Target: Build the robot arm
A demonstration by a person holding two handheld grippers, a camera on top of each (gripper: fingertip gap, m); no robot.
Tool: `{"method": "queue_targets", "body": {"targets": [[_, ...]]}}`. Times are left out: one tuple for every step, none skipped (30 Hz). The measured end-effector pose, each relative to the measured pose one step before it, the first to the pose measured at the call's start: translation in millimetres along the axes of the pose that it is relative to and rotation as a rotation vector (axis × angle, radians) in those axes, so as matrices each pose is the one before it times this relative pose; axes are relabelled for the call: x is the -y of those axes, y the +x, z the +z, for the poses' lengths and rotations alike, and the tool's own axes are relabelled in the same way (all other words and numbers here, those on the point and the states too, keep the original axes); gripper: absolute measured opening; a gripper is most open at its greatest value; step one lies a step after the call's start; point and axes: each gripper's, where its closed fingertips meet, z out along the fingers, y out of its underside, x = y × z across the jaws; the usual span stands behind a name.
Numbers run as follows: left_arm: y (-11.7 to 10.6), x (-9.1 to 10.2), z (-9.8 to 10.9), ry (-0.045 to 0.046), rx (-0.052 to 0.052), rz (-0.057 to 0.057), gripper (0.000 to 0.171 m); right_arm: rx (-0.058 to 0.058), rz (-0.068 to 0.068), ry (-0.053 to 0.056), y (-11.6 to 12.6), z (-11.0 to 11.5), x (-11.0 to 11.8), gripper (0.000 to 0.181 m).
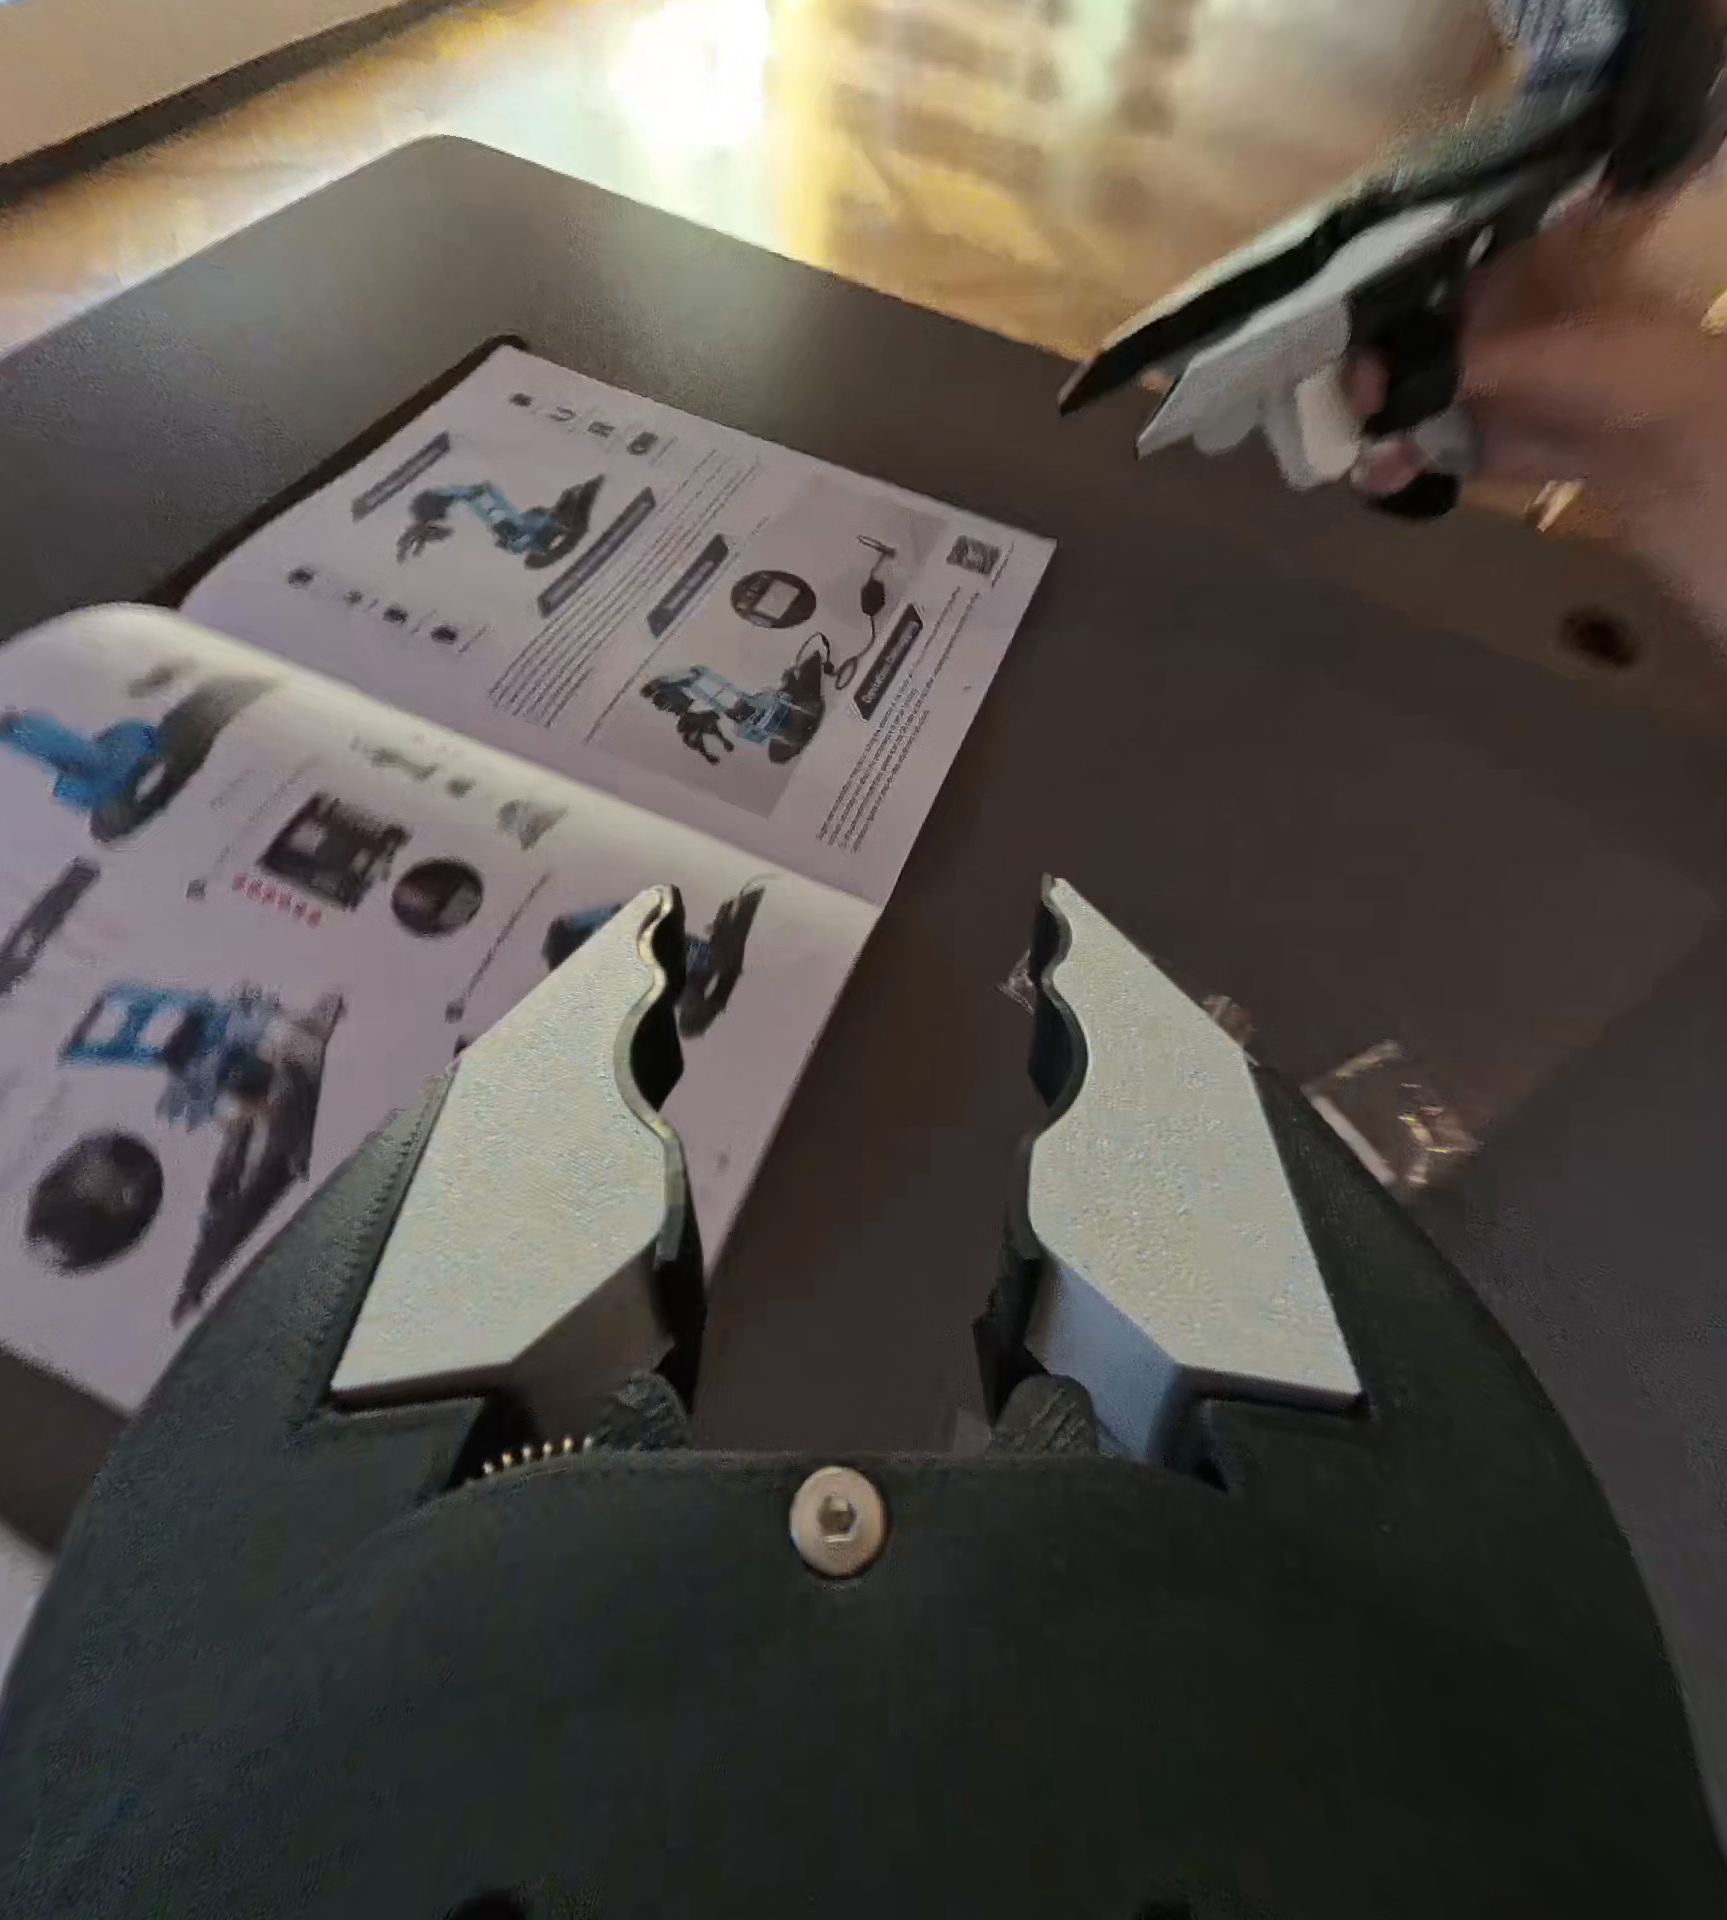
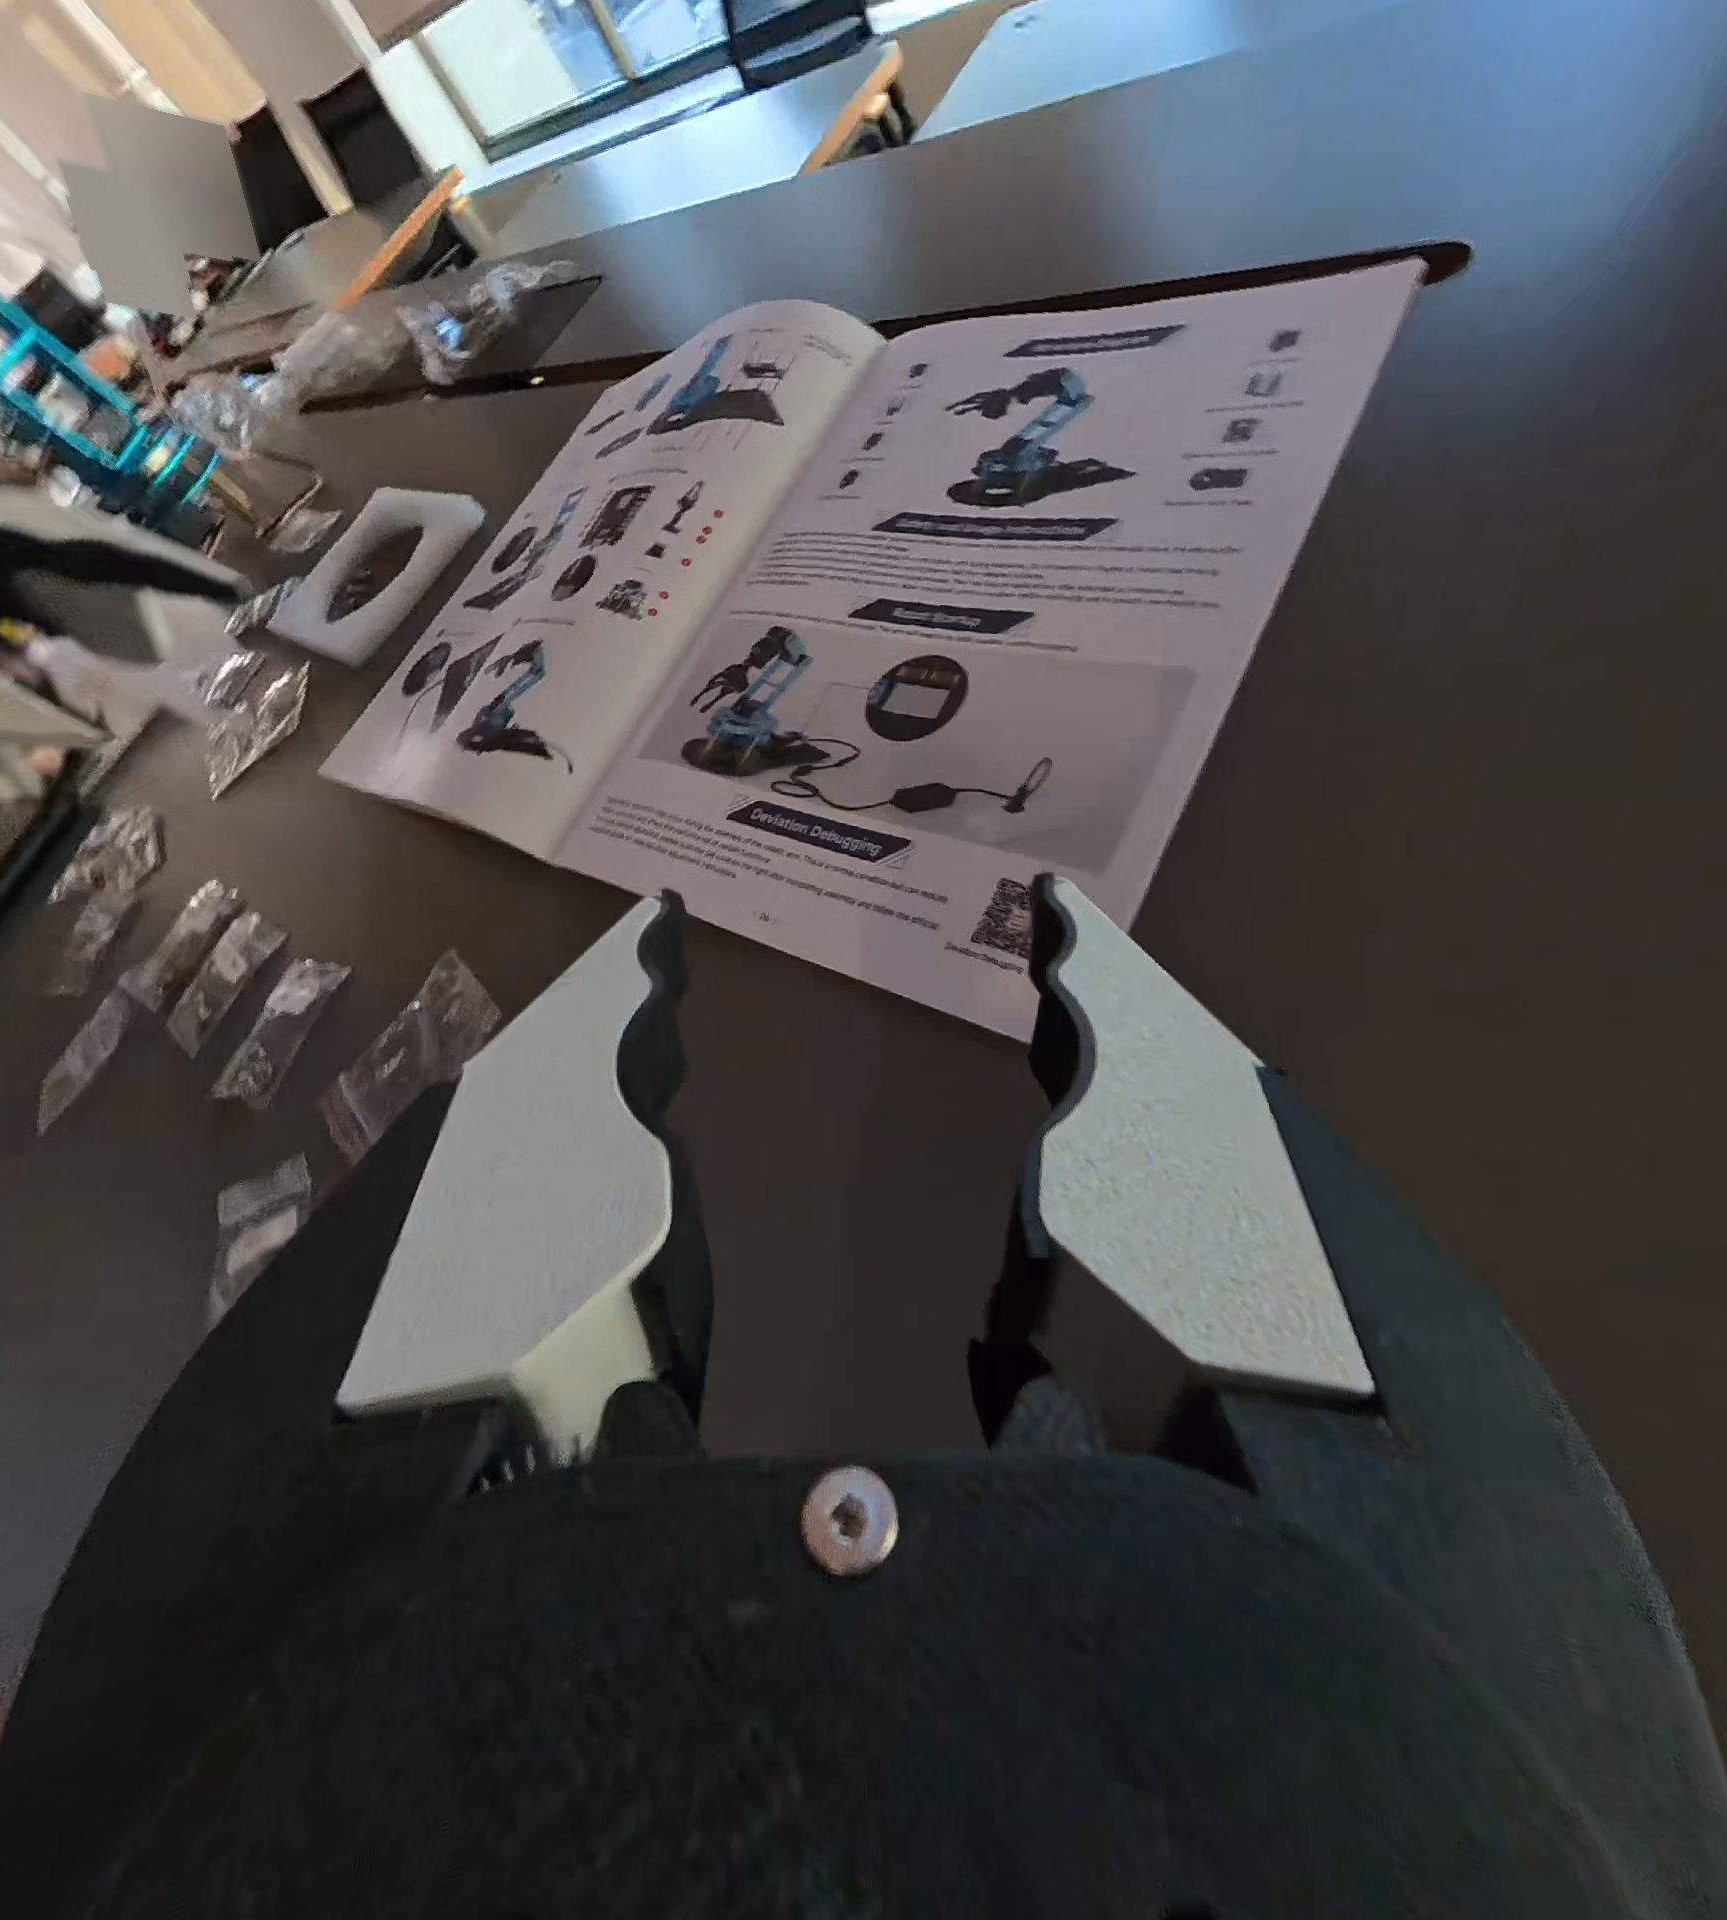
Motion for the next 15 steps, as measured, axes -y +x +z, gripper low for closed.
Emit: {"method": "queue_targets", "body": {"targets": [[4.75,2.05,17.98,-0.04532,0.0271,0.0837,0.066,0.0324,-0.0835,0.0048,-7.90,1.32,0.42,0.066],[1.53,1.05,16.02,-0.05137,0.0416,0.0845,0.066,0.0358,-0.1187,-0.0069,-10.82,3.69,-1.11,0.067],[0.38,0.12,14.04,-0.05071,0.0401,0.0763,0.066,0.0164,-0.1462,-0.0217,-9.81,5.60,-2.61,0.065],[-0.08,-0.54,12.32,-0.04608,0.0256,0.0541,0.066,-0.0001,-0.1529,-0.0309,-8.43,7.17,-3.26,0.065],[-0.47,-1.17,10.74,-0.03911,0.0048,0.0194,0.066,-0.0049,-0.1438,-0.0342,-8.14,8.01,-2.71,0.065],[0.13,-2.04,9.58,-0.03191,-0.0236,-0.0138,0.066,-0.0118,-0.1306,-0.0192,-6.96,8.44,0.56,0.064],[-2.70,-3.53,8.68,-0.02937,-0.0287,-0.0373,0.069,-0.0094,-0.1128,0.0016,-6.40,8.44,3.94,0.059],[-7.14,-4.34,8.21,-0.02961,-0.0163,-0.0441,0.074,-0.0089,-0.0962,0.0093,-5.27,8.28,5.22,0.053],[-6.46,-4.13,7.95,-0.03056,-0.0237,-0.0403,0.076,-0.0065,-0.0804,0.0107,-4.62,8.35,4.98,0.050],[-3.94,-3.14,7.49,-0.02803,-0.0348,-0.0377,0.075,0.0106,-0.0636,0.0134,-6.54,8.25,4.71,0.050],[-3.45,-1.30,6.46,-0.02012,-0.0276,-0.0336,0.075,0.0051,-0.0520,-0.0007,-4.93,7.88,2.39,0.047],[-2.71,0.45,4.72,-0.00933,-0.0175,-0.0224,0.074,-0.0315,-0.0459,-0.0049,1.41,6.46,1.97,0.043],[-1.98,1.19,3.33,-0.00051,-0.0096,-0.0110,0.070,-0.0137,-0.0429,0.0030,-0.57,5.68,2.75,0.043],[-1.14,0.45,2.81,-0.00054,-0.0093,-0.0080,0.068,0.0043,-0.0256,-0.0042,-2.26,5.73,1.04,0.042],[0.26,-1.45,2.93,-0.00969,-0.0152,-0.0101,0.070,-0.0017,-0.0130,-0.0140,-0.48,5.60,-0.70,0.041]]}}
